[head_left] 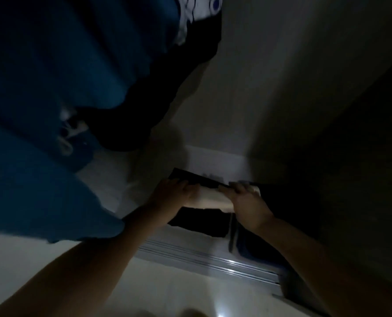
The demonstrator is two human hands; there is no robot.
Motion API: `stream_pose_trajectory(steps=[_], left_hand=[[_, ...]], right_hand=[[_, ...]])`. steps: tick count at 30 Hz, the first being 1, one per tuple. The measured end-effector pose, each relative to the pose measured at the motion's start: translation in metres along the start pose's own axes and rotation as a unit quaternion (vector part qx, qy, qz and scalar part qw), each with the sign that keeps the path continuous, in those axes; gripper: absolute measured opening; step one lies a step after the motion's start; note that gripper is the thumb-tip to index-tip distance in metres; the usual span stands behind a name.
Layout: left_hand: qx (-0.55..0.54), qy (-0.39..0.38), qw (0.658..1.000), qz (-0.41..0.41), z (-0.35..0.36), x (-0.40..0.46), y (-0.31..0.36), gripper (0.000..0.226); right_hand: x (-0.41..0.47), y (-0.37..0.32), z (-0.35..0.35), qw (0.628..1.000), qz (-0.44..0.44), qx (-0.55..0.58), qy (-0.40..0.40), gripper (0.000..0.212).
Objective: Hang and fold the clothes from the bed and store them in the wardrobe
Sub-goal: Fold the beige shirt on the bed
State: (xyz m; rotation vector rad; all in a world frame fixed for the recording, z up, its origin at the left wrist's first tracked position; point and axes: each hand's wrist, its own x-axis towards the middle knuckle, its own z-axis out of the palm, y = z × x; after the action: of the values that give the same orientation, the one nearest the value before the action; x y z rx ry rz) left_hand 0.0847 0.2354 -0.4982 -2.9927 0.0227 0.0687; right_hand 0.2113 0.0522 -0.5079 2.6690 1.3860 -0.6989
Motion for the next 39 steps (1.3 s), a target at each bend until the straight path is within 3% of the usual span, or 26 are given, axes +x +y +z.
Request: stream_pose_trajectory(steps=[3, 6, 8, 11, 14, 20, 25, 27, 31, 33, 36, 39], left_hand=[[-0.001, 0.038, 0.998, -0.04, 0.064, 0.025, -0.022, 0.053], [0.016, 0.015, 0.997, -0.075, 0.119, 0.035, -0.032, 0.056], [0.013, -0.032, 0.996, -0.082, 0.163, 0.037, -0.029, 0.06], [-0.018, -0.094, 0.995, -0.041, 0.225, 0.03, -0.02, 0.062], [-0.043, -0.27, 0.962, -0.011, 0.282, 0.019, -0.023, 0.105], [-0.071, -0.274, 0.958, -0.043, 0.309, 0.023, -0.021, 0.116], [-0.094, -0.411, 0.906, -0.042, 0.256, 0.051, -0.024, 0.099], [-0.139, -0.387, 0.909, -0.069, 0.219, 0.064, -0.022, 0.088], [-0.232, -0.166, 0.944, -0.165, 0.138, 0.072, 0.004, 0.063], [-0.276, -0.091, 0.939, -0.181, 0.093, 0.076, 0.021, 0.05], [-0.312, -0.07, 0.932, -0.169, 0.015, 0.085, 0.041, 0.039], [-0.336, -0.058, 0.926, -0.165, -0.067, 0.085, 0.055, 0.048]], right_hand=[[0.057, 0.004, 0.036, 0.998, 0.025, -0.001, 0.049, 0.076], [0.095, 0.0, 0.083, 0.995, 0.04, -0.006, 0.088, 0.078], [0.113, 0.0, 0.127, 0.996, 0.046, 0.002, 0.074, 0.081], [0.126, 0.001, 0.193, 0.999, 0.033, 0.021, -0.009, 0.081], [0.128, 0.008, 0.239, 0.999, 0.02, 0.021, -0.03, 0.074], [0.148, 0.005, 0.254, 0.998, 0.056, 0.016, -0.025, 0.064], [0.14, 0.001, 0.207, 0.994, 0.052, 0.019, -0.091, 0.065], [0.128, -0.001, 0.177, 0.994, 0.06, 0.044, -0.078, 0.065], [0.088, -0.007, 0.104, 0.994, 0.093, 0.061, -0.006, 0.056], [0.063, -0.005, 0.059, 0.992, 0.107, 0.07, 0.008, 0.05], [0.02, 0.002, -0.014, 0.988, 0.133, 0.072, 0.009, 0.047], [-0.028, 0.006, -0.082, 0.982, 0.16, 0.094, 0.034, 0.04]])
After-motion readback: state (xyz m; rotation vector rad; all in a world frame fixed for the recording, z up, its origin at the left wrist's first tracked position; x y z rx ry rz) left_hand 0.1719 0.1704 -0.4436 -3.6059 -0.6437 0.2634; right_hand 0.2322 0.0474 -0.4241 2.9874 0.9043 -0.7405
